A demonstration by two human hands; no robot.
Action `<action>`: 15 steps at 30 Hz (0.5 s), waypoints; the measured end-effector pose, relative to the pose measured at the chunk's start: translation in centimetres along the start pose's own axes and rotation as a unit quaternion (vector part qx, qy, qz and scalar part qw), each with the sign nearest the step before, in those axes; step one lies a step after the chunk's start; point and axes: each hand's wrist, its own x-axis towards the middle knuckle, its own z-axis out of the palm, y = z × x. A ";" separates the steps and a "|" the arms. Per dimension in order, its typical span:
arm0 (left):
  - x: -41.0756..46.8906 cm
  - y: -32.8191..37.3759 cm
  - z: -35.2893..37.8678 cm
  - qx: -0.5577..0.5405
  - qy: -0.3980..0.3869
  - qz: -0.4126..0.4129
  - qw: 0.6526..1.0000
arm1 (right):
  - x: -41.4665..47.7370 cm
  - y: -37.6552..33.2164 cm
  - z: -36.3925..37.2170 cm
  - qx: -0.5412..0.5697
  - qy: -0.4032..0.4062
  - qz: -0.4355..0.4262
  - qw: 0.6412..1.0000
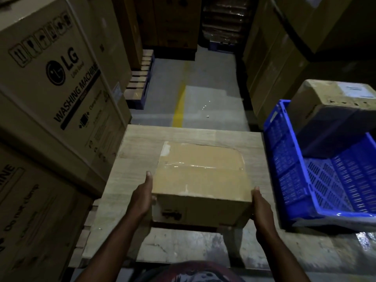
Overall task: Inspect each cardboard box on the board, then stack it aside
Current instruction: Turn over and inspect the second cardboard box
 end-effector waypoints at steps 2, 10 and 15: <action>0.9 -0.5 -0.7 -0.024 -0.018 0.021 0.999 | -0.5 -1.0 -0.1 0.023 -0.004 -0.029 0.999; -2.2 2.0 -1.0 -0.007 -0.009 0.157 0.988 | -1.0 -2.0 -0.4 -0.026 -0.028 -0.146 0.989; -0.6 0.7 -0.5 0.064 0.055 0.164 0.983 | -0.6 -2.4 0.9 -0.080 -0.007 -0.181 0.980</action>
